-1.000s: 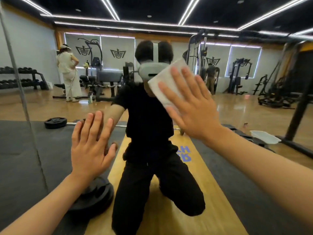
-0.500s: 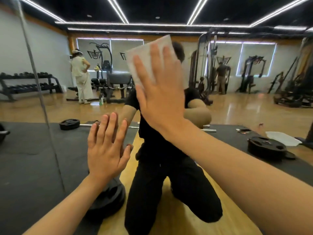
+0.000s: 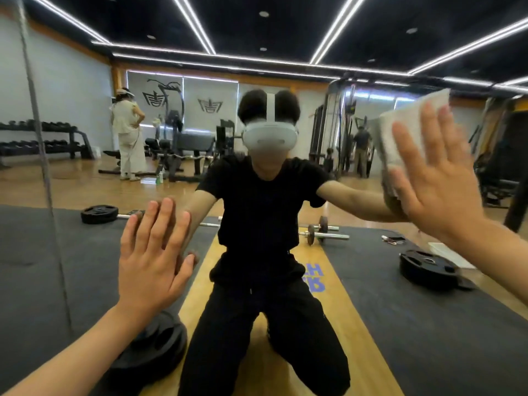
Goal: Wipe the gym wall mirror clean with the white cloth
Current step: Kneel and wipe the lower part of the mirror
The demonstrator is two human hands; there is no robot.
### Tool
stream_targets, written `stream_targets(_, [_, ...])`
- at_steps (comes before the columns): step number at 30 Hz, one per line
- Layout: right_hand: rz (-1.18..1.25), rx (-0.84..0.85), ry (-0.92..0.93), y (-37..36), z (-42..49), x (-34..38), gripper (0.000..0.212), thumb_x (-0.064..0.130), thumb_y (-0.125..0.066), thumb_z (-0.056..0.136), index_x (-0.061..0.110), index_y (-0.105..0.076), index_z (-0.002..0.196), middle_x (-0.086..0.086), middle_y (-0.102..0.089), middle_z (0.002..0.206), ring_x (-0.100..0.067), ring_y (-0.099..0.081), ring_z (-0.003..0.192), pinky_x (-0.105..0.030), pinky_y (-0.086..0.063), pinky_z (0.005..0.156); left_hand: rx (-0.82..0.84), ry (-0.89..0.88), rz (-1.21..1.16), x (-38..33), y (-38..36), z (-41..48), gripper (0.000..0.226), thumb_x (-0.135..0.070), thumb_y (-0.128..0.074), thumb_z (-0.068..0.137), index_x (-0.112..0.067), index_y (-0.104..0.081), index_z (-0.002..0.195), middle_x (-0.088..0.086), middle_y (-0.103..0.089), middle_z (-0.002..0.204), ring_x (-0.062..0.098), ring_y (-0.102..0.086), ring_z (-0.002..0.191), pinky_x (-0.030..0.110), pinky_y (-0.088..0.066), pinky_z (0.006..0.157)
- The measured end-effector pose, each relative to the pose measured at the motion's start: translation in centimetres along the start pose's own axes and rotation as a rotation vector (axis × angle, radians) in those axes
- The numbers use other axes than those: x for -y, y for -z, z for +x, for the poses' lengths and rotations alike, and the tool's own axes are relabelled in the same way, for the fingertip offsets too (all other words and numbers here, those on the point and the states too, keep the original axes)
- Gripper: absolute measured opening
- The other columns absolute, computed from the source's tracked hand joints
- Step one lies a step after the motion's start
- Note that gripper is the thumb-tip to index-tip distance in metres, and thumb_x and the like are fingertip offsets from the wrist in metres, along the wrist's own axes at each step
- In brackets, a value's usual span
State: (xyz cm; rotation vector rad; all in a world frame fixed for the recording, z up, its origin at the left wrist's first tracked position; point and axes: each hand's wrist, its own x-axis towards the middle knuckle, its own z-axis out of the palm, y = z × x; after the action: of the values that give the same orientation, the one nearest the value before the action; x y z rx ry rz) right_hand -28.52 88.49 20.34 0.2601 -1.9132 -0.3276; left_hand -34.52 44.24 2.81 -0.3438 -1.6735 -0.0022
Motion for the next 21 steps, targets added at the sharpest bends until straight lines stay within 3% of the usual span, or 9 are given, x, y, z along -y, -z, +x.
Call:
stream_targets(3, [0.043,0.002,-0.186,-0.2,-1.4,0.3,0.066,0.048,-0.019,0.11,0.022,-0.004,0.169,-0.02,0.006,0.175,-0.039,0.007,0.161,-0.055,0.003,0.13,-0.01,0.001,0.006,0.0,-0.2,0.1,0.064,-0.044,-0.029,0.108,-0.008,-0.039,0.159,0.017,-0.019,0.174,0.035,-0.017,0.162,0.054,-0.011,0.131])
stream_targets(7, [0.15,-0.12,-0.347,-0.3,3.4,7.3,0.065,0.044,-0.018,0.111,0.02,-0.001,0.169,-0.023,0.006,0.174,-0.045,0.006,0.16,-0.059,0.001,0.129,-0.007,-0.005,-0.015,-0.1,-0.2,0.1,0.064,-0.046,-0.028,0.108,-0.012,-0.033,0.162,0.011,-0.01,0.177,0.031,-0.011,0.163,0.052,-0.009,0.131])
stream_targets(11, [0.197,-0.216,-0.21,0.1,10.1,17.9,0.062,0.042,-0.022,0.112,0.02,-0.012,0.169,-0.022,-0.005,0.174,-0.045,-0.002,0.16,-0.059,-0.003,0.129,0.007,0.006,-0.019,0.0,-0.1,0.3,0.065,-0.046,-0.03,0.107,-0.014,-0.027,0.165,0.009,-0.005,0.178,0.029,-0.008,0.164,0.052,-0.009,0.132])
stream_targets(15, [0.216,-0.156,0.061,-1.1,10.6,28.1,0.061,0.044,-0.022,0.112,0.023,-0.014,0.169,-0.018,-0.007,0.175,-0.04,-0.002,0.161,-0.057,-0.003,0.129,0.007,-0.022,-0.019,0.3,0.0,0.1,0.073,-0.043,-0.041,0.102,-0.016,-0.021,0.167,0.009,-0.005,0.178,0.029,-0.008,0.164,0.053,-0.011,0.131])
stream_targets(18, [0.213,-0.13,0.214,-2.3,8.7,29.6,0.059,0.043,-0.025,0.113,0.023,-0.019,0.168,-0.017,-0.011,0.175,-0.038,-0.005,0.162,-0.056,-0.006,0.13,-0.001,-0.034,-0.032,0.7,-0.1,0.0,0.071,-0.043,-0.043,0.103,-0.015,-0.024,0.166,0.009,-0.006,0.178,0.028,-0.01,0.164,0.053,-0.014,0.13])
stream_targets(21, [0.174,-0.09,0.335,-2.8,6.1,26.8,0.059,0.042,-0.027,0.113,0.023,-0.02,0.168,-0.016,-0.012,0.175,-0.037,-0.006,0.162,-0.054,-0.007,0.13,-0.004,-0.035,-0.021,0.9,0.0,0.0,0.067,-0.045,-0.036,0.107,-0.012,-0.028,0.165,0.01,-0.009,0.177,0.029,-0.011,0.164,0.052,-0.013,0.131])
